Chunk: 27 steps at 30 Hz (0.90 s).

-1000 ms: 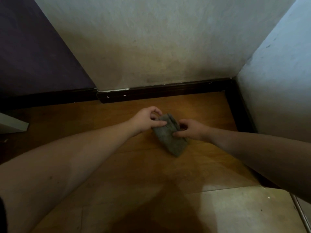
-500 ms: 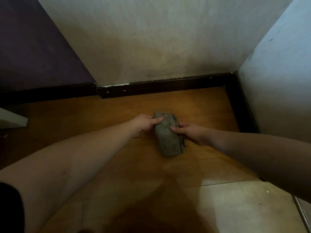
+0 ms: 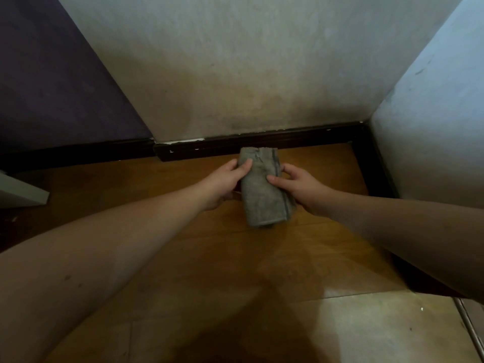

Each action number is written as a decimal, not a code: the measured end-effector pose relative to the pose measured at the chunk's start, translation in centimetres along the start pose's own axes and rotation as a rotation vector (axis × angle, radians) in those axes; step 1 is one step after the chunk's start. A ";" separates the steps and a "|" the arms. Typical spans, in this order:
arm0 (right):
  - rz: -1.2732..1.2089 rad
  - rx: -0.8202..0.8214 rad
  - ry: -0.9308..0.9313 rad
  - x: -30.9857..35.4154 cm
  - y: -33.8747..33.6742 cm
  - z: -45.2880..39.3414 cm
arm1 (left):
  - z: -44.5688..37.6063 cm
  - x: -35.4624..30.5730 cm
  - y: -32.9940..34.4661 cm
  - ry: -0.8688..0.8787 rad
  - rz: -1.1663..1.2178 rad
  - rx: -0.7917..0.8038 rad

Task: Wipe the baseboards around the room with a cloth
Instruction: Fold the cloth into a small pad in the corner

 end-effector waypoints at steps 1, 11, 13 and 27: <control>-0.020 -0.016 -0.022 0.7 -0.2 0.1 | 0.0 -0.1 0.2 -0.019 0.022 0.029; 0.059 -0.040 -0.125 3.7 -0.9 1.6 | 0.9 -3.6 1.2 0.081 -0.038 0.112; 0.035 -0.037 -0.164 4.6 -0.8 1.6 | 0.9 -4.1 1.2 0.123 0.037 0.095; 0.022 -0.026 -0.249 9.0 -0.9 1.2 | 1.6 -7.7 0.1 0.317 0.145 0.096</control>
Point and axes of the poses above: each hand's wrist, its own z-axis away from the middle knuckle, its own y-axis out of the palm, x = y × z, the point moved 8 cm from there along -z, towards the middle knuckle, and after that the axes turned 13 degrees about x, right-handed, at the moved point
